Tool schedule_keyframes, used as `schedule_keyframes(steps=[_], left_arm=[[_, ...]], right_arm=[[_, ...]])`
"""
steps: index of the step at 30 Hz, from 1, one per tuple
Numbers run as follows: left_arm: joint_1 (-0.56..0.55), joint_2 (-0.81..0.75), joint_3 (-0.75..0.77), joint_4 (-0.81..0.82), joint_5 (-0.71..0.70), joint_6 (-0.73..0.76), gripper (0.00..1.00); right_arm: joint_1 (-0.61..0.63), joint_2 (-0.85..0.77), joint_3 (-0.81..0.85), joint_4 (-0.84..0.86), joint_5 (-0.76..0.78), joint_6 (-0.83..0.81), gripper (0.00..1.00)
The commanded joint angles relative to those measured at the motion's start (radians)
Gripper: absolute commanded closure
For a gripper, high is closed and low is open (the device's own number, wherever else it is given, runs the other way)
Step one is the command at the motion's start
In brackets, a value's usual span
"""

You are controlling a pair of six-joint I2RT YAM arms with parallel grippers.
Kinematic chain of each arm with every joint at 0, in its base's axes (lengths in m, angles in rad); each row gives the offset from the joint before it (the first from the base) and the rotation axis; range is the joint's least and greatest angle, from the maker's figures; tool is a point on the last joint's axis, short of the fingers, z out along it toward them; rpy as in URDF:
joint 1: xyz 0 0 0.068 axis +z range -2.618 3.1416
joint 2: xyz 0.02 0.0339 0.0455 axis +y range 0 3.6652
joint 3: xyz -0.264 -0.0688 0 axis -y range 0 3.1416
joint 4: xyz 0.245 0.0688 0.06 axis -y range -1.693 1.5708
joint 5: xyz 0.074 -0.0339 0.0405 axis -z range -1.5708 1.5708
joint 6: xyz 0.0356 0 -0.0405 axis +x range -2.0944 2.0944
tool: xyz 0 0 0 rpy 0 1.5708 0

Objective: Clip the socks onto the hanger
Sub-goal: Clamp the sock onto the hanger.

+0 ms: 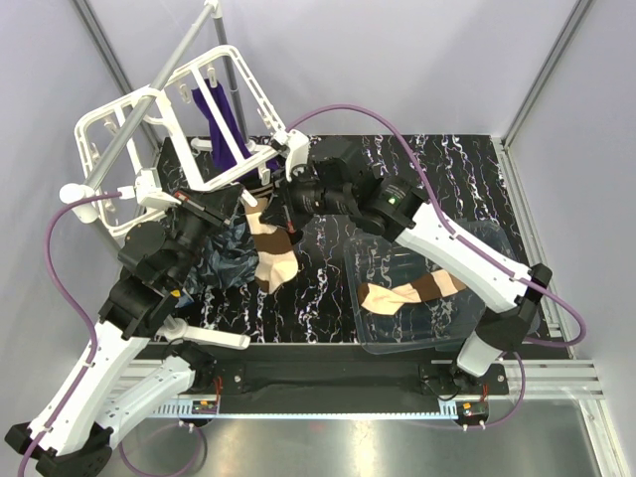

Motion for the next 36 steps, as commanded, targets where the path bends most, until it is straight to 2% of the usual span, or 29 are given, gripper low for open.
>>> schedule_keyframes(steps=[1, 8, 9, 11, 13, 14, 15, 16, 18, 19, 21, 22, 25, 27, 30, 36], left_arm=[[-0.015, 0.002, 0.001, -0.017, 0.121, -0.019, 1.00], [-0.015, -0.012, 0.002, -0.028, 0.116, -0.019, 1.00], [-0.013, -0.016, -0.002, -0.031, 0.105, -0.024, 0.87], [-0.013, -0.030, -0.008, -0.032, 0.098, -0.031, 0.70], [-0.013, -0.036, -0.011, -0.037, 0.088, -0.030, 0.58], [-0.013, -0.044, -0.011, -0.043, 0.082, -0.030, 0.49], [-0.015, -0.046, -0.011, -0.049, 0.078, -0.031, 0.49], [-0.013, -0.050, -0.011, -0.051, 0.076, -0.033, 0.36], [-0.013, -0.055, -0.011, -0.057, 0.073, -0.033, 0.28], [-0.015, -0.058, -0.011, -0.060, 0.073, -0.033, 0.21], [-0.013, -0.069, -0.011, -0.074, 0.071, -0.033, 0.18], [-0.013, -0.075, -0.010, -0.081, 0.071, -0.030, 0.18], [-0.015, -0.098, -0.008, -0.118, 0.068, -0.014, 0.15], [-0.013, -0.115, -0.005, -0.161, 0.064, 0.001, 0.14], [-0.015, -0.153, -0.019, -0.201, 0.059, 0.001, 0.13], [-0.013, -0.201, -0.041, -0.294, 0.082, 0.021, 0.13]], right_arm=[[0.010, 0.024, 0.070, 0.031, -0.009, -0.003, 1.00], [0.010, 0.046, 0.106, 0.020, 0.002, -0.014, 1.00], [0.008, 0.047, 0.106, 0.023, 0.003, -0.015, 1.00], [0.010, 0.050, 0.113, 0.018, 0.007, -0.023, 1.00], [0.010, 0.053, 0.120, 0.012, 0.010, -0.026, 1.00], [0.008, 0.055, 0.120, 0.014, 0.010, -0.029, 1.00], [0.010, 0.057, 0.120, 0.015, 0.008, -0.027, 1.00], [0.008, 0.057, 0.120, 0.017, 0.004, -0.029, 1.00], [0.010, 0.063, 0.120, 0.024, -0.007, -0.026, 1.00], [0.010, 0.064, 0.118, 0.026, -0.007, -0.023, 0.99], [0.010, 0.067, 0.117, 0.021, 0.008, -0.021, 0.91], [0.010, 0.067, 0.117, 0.015, 0.013, -0.026, 0.79], [0.010, 0.054, 0.098, -0.003, 0.031, -0.026, 0.72], [0.008, 0.023, 0.057, -0.012, 0.059, -0.034, 0.61], [0.007, -0.014, 0.018, -0.046, 0.120, -0.056, 0.55], [-0.012, -0.074, -0.014, -0.101, 0.236, -0.110, 0.55]])
